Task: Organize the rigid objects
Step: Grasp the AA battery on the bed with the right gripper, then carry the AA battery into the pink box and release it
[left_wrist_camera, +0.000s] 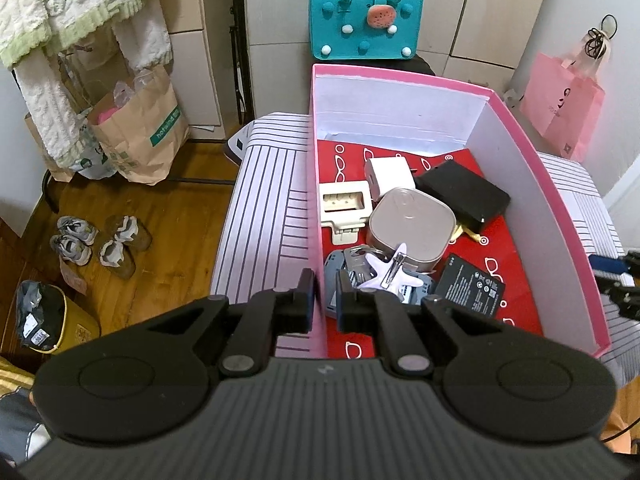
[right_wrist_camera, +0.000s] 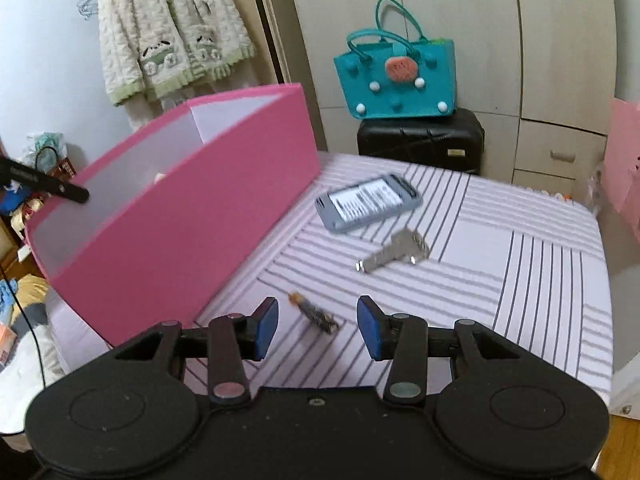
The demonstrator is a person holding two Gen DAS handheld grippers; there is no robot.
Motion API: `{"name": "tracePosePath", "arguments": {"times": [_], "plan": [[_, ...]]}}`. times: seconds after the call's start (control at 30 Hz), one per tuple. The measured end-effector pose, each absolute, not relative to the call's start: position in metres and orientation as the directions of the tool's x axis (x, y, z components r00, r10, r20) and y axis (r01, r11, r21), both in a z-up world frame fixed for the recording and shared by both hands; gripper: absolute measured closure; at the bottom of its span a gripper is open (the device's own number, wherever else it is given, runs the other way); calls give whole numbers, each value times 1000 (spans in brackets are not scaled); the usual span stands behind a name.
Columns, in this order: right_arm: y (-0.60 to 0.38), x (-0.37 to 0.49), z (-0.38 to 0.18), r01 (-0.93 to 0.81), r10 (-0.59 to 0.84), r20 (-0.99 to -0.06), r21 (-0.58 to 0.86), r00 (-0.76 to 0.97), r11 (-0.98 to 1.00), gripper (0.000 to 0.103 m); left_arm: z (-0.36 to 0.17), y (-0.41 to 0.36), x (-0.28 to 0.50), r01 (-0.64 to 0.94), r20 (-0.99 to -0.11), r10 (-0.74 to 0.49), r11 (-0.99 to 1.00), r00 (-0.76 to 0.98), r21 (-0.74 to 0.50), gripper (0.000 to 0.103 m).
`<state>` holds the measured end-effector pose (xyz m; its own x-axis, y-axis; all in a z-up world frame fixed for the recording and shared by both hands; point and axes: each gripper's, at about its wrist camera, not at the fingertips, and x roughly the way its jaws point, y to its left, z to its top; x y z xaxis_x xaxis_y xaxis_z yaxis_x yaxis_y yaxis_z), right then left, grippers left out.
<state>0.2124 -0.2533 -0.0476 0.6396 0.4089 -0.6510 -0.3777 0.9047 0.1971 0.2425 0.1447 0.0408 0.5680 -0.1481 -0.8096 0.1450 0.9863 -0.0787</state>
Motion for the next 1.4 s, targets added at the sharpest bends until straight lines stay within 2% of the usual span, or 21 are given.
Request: {"name": "tracePosePath", "arguments": {"times": [0.17,0.27,0.47,0.5,0.53,0.57,0.87,1.1,1.3,1.4], "plan": [[-241,212,-69,-344,380,-674,195,634,919,53,40,145,241,140,-806,-147,987,574,-80,94],[-229,204,-73,-345,343,-657,133,672,929,51,40,146,240,137,-803,-147,987,577,-82,94],[-221,213,-75,-376,296,-649,18,701,927,54,40,145,239,142,-801,-143,987,581,-74,94],[-222,212,-74,-387,304,-647,15,700,922,58,40,145,239,141,-800,-145,987,582,-77,94],[-223,212,-74,-405,324,-645,25,692,914,77,40,145,239,140,-801,-145,987,581,-77,94],[-224,212,-73,-425,347,-645,38,681,905,92,40,145,239,137,-799,-146,987,583,-80,94],[-223,209,-65,-428,345,-647,31,680,903,92,41,147,239,170,-798,-170,982,578,-86,94],[-222,209,-28,-399,353,-601,61,717,915,92,47,150,248,251,-818,-201,965,539,-72,94],[-204,210,25,-471,502,-500,199,705,859,92,45,154,263,284,-835,-229,954,501,-91,94],[-182,222,46,-534,577,-482,240,659,810,92,43,154,271,297,-833,-229,951,504,-82,94]]}}
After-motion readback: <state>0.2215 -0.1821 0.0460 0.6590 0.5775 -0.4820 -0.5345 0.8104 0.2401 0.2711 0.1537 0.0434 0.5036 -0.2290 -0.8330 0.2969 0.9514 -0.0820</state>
